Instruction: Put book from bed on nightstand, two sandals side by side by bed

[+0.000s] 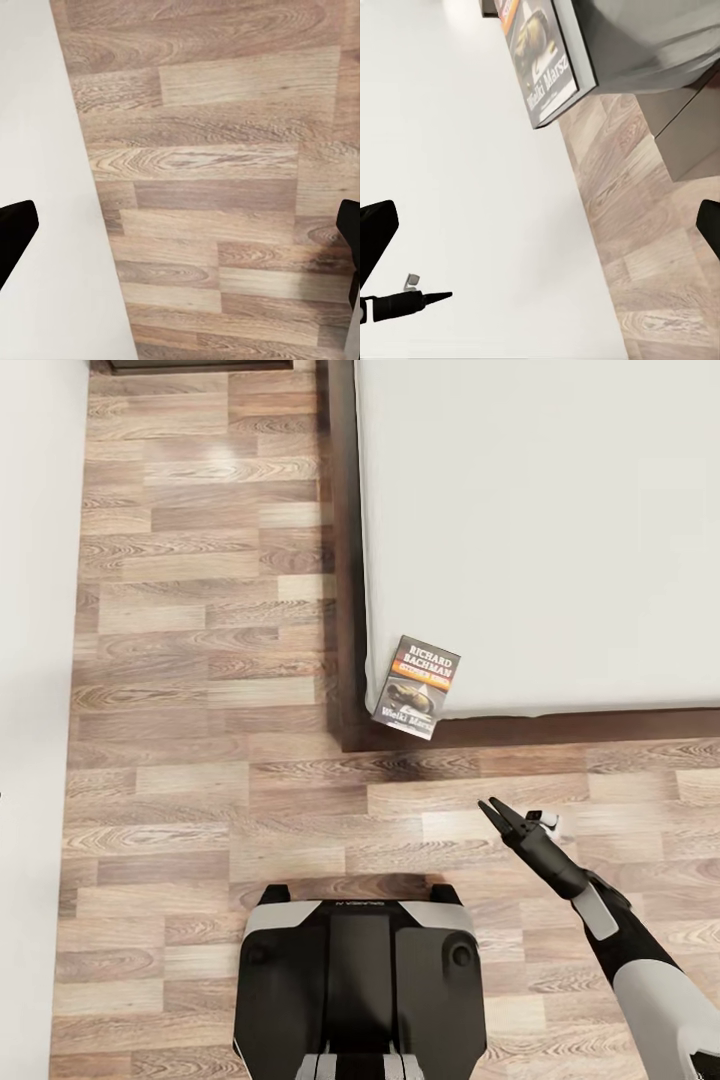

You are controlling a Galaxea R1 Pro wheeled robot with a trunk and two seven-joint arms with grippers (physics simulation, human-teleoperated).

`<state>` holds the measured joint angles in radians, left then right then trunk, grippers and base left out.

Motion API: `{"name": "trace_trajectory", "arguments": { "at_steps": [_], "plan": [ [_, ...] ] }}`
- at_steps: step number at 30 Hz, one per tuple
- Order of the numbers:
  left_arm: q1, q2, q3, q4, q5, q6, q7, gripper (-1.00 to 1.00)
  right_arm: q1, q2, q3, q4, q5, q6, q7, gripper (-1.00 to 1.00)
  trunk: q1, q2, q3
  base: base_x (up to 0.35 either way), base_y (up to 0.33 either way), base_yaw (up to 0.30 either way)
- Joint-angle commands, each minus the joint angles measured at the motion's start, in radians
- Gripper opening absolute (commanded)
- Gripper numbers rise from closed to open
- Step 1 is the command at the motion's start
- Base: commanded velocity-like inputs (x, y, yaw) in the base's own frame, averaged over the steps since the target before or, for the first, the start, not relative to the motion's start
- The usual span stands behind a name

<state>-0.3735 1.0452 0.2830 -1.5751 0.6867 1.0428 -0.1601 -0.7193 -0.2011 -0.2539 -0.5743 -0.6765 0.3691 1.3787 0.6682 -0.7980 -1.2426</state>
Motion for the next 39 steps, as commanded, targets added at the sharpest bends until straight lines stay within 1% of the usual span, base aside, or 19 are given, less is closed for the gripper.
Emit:
{"name": "trace_trajectory", "arguments": {
  "at_steps": [1,5,8,12,13,16,25,39],
  "plan": [
    [-0.001,0.000,0.001,0.000,-0.009,0.004,-0.010,1.00,-0.004,0.000,0.007,0.000,-0.003,0.011,0.001,1.00,0.004,-0.008,-0.004,0.000,0.000,0.000],
    [-0.001,0.000,0.001,0.000,-0.012,0.004,-0.010,1.00,-0.022,0.000,0.036,0.001,-0.003,0.010,-0.002,1.00,0.019,-0.036,-0.016,0.000,0.000,0.000],
    [-0.001,0.000,0.001,0.000,-0.013,0.004,-0.010,1.00,-0.036,0.001,0.048,0.001,-0.003,0.010,-0.006,1.00,0.031,-0.057,-0.026,0.000,0.000,0.000],
    [0.000,-0.001,0.001,0.001,-0.014,0.004,-0.010,1.00,-0.063,0.006,0.073,0.000,-0.003,0.007,-0.046,1.00,0.046,-0.085,-0.038,0.000,0.000,0.000],
    [0.000,-0.001,0.001,0.001,-0.014,0.004,-0.010,1.00,-0.063,0.006,0.073,0.000,-0.003,0.007,-0.046,1.00,0.050,-0.092,-0.041,0.000,0.000,0.000],
    [0.000,-0.002,0.000,0.001,-0.015,0.004,-0.010,1.00,-0.081,0.014,0.092,0.000,-0.003,0.004,-0.073,1.00,0.062,-0.113,-0.051,0.000,0.000,0.000],
    [0.001,-0.002,0.000,0.001,-0.015,0.004,-0.010,1.00,-0.098,0.026,0.113,-0.001,-0.003,0.001,-0.095,1.00,0.096,-0.176,-0.079,0.000,0.000,0.000],
    [0.001,-0.003,-0.001,0.001,-0.016,0.004,-0.010,1.00,-0.109,0.031,0.119,-0.001,-0.003,0.001,-0.103,1.00,0.096,-0.176,-0.079,0.000,0.000,0.000]
  ]
}}
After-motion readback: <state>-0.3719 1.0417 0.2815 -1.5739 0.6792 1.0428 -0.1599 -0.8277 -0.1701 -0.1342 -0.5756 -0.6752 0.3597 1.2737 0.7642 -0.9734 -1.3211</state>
